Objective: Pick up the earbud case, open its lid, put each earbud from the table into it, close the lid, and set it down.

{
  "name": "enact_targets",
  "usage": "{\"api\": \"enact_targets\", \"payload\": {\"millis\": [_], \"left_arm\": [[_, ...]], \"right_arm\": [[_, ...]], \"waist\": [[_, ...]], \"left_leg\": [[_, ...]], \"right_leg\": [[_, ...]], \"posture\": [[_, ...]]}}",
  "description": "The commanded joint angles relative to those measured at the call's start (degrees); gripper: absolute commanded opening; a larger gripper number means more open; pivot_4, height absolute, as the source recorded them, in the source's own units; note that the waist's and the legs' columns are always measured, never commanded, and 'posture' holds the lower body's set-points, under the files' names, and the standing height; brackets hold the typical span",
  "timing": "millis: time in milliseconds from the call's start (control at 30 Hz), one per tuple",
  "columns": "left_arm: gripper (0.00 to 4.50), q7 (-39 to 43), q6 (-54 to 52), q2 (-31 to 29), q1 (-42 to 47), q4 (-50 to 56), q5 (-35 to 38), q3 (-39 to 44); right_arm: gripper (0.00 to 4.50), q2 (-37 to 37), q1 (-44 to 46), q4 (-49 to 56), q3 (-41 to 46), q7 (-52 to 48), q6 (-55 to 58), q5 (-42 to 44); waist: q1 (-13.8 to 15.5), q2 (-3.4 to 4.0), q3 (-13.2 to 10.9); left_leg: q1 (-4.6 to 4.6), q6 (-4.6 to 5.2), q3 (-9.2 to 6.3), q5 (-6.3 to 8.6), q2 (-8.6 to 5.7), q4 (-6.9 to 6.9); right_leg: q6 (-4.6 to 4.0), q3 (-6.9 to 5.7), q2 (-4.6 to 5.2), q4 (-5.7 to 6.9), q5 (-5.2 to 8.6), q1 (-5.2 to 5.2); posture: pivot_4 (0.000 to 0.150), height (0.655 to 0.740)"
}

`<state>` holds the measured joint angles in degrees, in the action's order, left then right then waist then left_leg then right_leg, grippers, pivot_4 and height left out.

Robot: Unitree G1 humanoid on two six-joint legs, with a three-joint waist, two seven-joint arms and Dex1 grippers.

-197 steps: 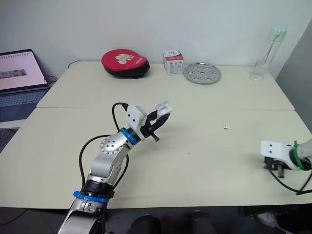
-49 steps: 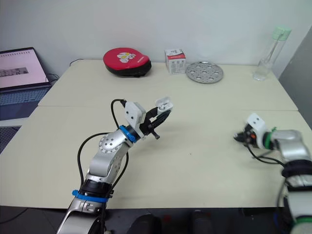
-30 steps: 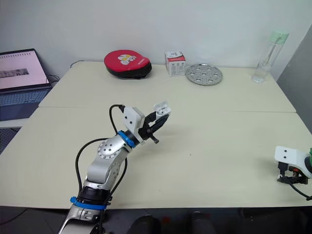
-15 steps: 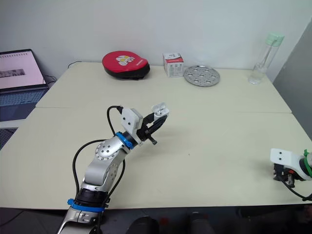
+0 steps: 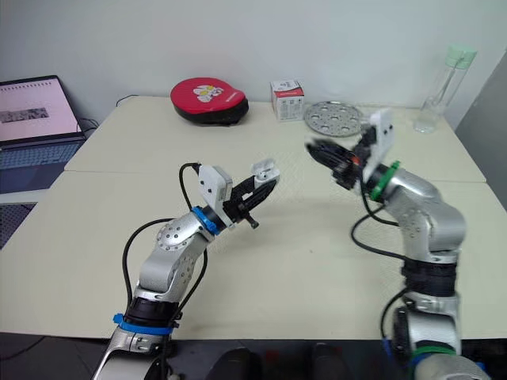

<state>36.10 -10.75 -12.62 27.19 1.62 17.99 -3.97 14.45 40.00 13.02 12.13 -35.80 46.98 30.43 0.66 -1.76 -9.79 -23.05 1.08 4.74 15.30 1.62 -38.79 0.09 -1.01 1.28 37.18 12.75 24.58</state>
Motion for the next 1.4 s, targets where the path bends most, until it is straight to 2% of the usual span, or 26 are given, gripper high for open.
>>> {"api": "enact_targets", "payload": {"millis": [33,167,500,1400], "left_arm": [[0.77,1.07,-1.31,0.27,1.76,2.33,2.52,0.84],[0.77,2.12,-1.79,-0.36,2.13,2.37,2.78,0.48],[0.77,3.15,-1.24,-0.52,2.54,1.99,1.97,-0.52],[0.77,3.76,-0.79,0.73,2.55,2.66,1.98,-0.54]], "right_arm": [[0.36,-1.68,-1.61,4.94,-1.16,4.65,-1.93,0.32],[0.36,-2.41,-5.03,5.85,-4.21,6.10,-5.90,-1.27],[0.36,-3.90,-5.51,5.67,-7.01,7.84,-8.80,-0.46],[0.36,0.46,-8.90,5.50,-14.08,8.64,-13.42,-7.10]], "waist": [[0.00,0.00,0.00],[-0.20,0.00,0.00],[-0.79,0.00,0.00],[-0.78,0.00,0.00]], "left_leg": [[0.00,0.02,0.02,0.01,-0.03,-0.01],[0.05,0.19,0.07,0.10,-0.03,-0.03],[0.16,0.18,0.06,0.08,0.09,-0.03],[0.13,0.19,0.07,0.08,0.07,-0.02]], "right_leg": [[0.02,0.02,0.02,-0.02,-0.01,0.00],[0.08,0.06,0.01,-0.09,-0.04,-0.07],[0.07,0.08,-0.16,0.02,-0.03,-0.07],[0.08,0.11,-0.15,-0.05,-0.02,-0.07]], "posture": [[0.150,0.7400],[0.150,0.7400],[0.150,0.7400],[0.150,0.7400]]}}
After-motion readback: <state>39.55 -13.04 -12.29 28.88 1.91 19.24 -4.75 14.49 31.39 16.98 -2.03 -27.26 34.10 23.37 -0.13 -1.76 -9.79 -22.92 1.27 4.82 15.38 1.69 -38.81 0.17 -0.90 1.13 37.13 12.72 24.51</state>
